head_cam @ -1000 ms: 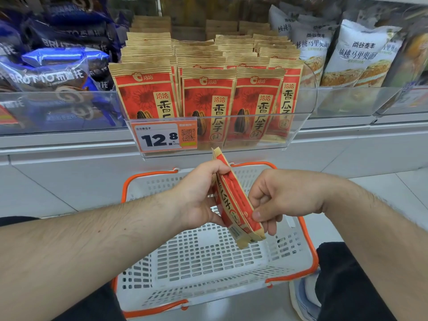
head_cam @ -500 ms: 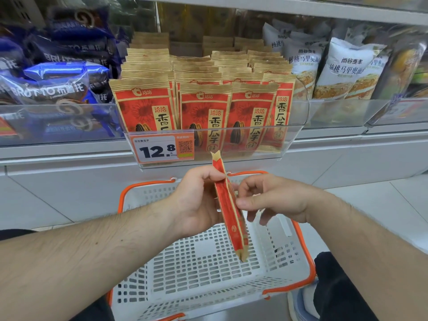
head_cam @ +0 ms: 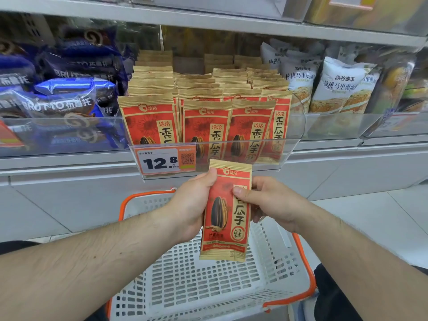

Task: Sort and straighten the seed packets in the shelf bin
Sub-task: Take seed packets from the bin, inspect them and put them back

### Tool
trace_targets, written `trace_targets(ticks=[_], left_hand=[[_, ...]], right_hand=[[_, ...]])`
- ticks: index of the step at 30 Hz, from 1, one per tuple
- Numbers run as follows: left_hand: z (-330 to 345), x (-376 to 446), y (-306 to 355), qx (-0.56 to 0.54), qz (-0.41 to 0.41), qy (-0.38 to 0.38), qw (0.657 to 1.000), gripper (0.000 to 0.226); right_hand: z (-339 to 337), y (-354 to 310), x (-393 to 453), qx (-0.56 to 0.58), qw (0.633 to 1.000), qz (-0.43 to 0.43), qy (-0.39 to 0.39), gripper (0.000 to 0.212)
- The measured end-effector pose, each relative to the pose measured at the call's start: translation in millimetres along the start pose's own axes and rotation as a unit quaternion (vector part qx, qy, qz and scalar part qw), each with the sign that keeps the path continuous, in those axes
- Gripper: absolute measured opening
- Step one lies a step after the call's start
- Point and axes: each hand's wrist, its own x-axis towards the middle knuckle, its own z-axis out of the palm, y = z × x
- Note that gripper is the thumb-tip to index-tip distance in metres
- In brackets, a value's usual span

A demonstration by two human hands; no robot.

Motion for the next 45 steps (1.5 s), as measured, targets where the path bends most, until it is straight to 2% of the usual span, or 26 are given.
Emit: trace_targets(ticks=[4, 7, 15, 18, 20, 23, 25, 27, 28, 30, 31, 32, 35, 37, 41, 45], left_hand=[[4.4, -6.8, 5.7, -0.007, -0.004, -0.005, 1.000, 0.044], [6.9, -9.6, 23.0, -0.002, -0.010, -0.016, 1.000, 0.045], [10.9, -26.3, 95.6, 0.064, 0.027, -0.065, 0.995, 0.035], [9.0, -37.8, 128.3, 0.082, 0.055, -0.114, 0.989, 0.032], [8.3, -42.4, 148.0, 0.053, 0.079, -0.121, 0.988, 0.040], [7.3, -42.1, 170.6, 0.009, 0.146, -0.078, 0.986, 0.023], [1.8, -37.0, 183.4, -0.020, 0.213, -0.027, 0.976, 0.022], [-10.5, -27.3, 193.5, 0.010, 0.285, 0.041, 0.958, 0.020], [-19.1, -21.0, 197.0, 0.079, 0.317, 0.100, 0.940, 0.020], [-38.8, -6.3, 199.7, 0.255, 0.355, 0.227, 0.871, 0.020], [-46.8, -0.8, 199.6, 0.325, 0.349, 0.264, 0.838, 0.021], [-53.5, 3.2, 199.5, 0.376, 0.332, 0.278, 0.819, 0.022], [-64.5, 13.2, 198.0, 0.446, 0.281, 0.260, 0.809, 0.027], [-68.3, 20.0, 197.1, 0.481, 0.262, 0.239, 0.802, 0.032], [-76.7, 24.2, 198.5, 0.490, 0.211, 0.172, 0.828, 0.041], [-83.9, 23.0, 201.8, 0.485, 0.212, 0.144, 0.836, 0.044]], right_hand=[[-4.3, -5.5, -5.1, -0.008, 0.999, -0.031, -0.005, 0.016], [-3.0, -14.5, -9.8, 0.005, 0.997, -0.072, 0.030, 0.018], [-4.7, -53.9, -15.3, 0.174, 0.977, -0.087, 0.091, 0.019], [-6.9, -77.5, -17.8, 0.265, 0.955, -0.089, 0.097, 0.023], [-7.4, -97.5, -19.2, 0.328, 0.934, -0.088, 0.110, 0.022], [-9.7, -126.8, -17.5, 0.418, 0.892, -0.097, 0.142, 0.018], [-12.8, -143.9, -13.5, 0.426, 0.875, -0.149, 0.175, 0.015], [-19.2, -158.8, -7.0, 0.371, 0.873, -0.227, 0.220, 0.013], [-22.9, -165.4, -2.3, 0.323, 0.874, -0.266, 0.246, 0.011], [-31.4, -176.2, 11.2, 0.188, 0.878, -0.320, 0.302, 0.006], [-35.9, -180.0, 19.8, 0.109, 0.876, -0.336, 0.329, 0.006], [-40.8, -182.8, 30.4, 0.028, 0.870, -0.346, 0.350, 0.011], [-46.0, -190.2, 58.3, -0.156, 0.853, -0.357, 0.347, 0.024], [-47.7, -192.6, 74.3, -0.193, 0.852, -0.365, 0.322, 0.015], [-48.8, -196.0, 103.8, -0.275, 0.856, -0.332, 0.284, 0.020], [-44.4, -204.5, 125.2, -0.361, 0.847, -0.310, 0.235, 0.025]])
